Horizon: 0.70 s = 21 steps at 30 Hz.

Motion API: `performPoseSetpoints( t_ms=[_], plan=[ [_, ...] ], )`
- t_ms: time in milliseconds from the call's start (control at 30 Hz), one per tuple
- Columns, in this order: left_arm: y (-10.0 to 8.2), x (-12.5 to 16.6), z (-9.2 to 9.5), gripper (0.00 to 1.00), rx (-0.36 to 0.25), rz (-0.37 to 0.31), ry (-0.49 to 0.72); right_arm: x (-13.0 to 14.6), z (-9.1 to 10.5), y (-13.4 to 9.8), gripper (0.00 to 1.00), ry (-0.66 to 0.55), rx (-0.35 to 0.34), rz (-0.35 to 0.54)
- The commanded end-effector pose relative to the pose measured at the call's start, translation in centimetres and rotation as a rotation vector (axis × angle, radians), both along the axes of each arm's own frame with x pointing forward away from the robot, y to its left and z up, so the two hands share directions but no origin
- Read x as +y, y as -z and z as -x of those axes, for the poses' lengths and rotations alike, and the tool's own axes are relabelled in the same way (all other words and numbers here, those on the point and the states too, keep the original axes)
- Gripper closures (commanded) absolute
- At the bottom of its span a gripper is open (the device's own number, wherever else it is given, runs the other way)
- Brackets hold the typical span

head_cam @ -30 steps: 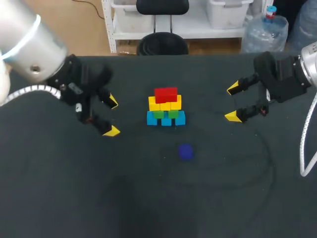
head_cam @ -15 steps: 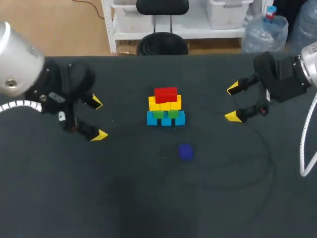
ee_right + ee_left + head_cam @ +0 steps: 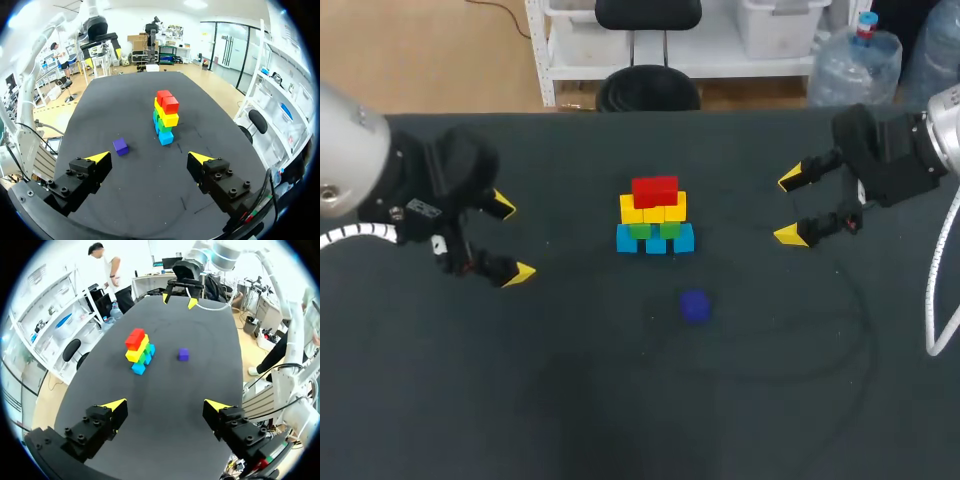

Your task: Place the blue cubes, place green cubes on the blue cubes, place the yellow cubes on the green cubes, then place the red cubes on the yellow cubes, and place purple cube on the red cubes.

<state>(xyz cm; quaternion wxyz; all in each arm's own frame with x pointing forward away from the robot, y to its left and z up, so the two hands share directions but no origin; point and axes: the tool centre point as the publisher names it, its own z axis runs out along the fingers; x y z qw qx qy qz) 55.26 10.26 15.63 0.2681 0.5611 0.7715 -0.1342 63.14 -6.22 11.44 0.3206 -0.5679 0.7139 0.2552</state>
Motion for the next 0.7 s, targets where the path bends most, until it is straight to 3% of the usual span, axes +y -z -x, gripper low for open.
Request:
performPoseSetpoints(
  t_ms=[33, 267, 467, 700],
  plan=[
    [0.1, 0.1, -0.2, 0.0, 0.002, 0.007, 0.006, 0.9, 0.3, 0.3, 0.0, -0.074, 0.002, 0.007],
    [0.1, 0.1, -0.2, 0.0, 0.002, 0.007, 0.006, 3.8, 3.5, 0.5, 0.0, -0.278, 0.033, 0.071],
    [0.1, 0.1, -0.2, 0.0, 0.002, 0.007, 0.006, 5.7, 6.3, 2.6, 0.0, -0.445, 0.05, 0.163],
    [0.1, 0.1, -0.2, 0.0, 0.002, 0.007, 0.006, 7.0, 6.9, 5.8, 0.0, -0.51, 0.072, 0.196]
  ],
)
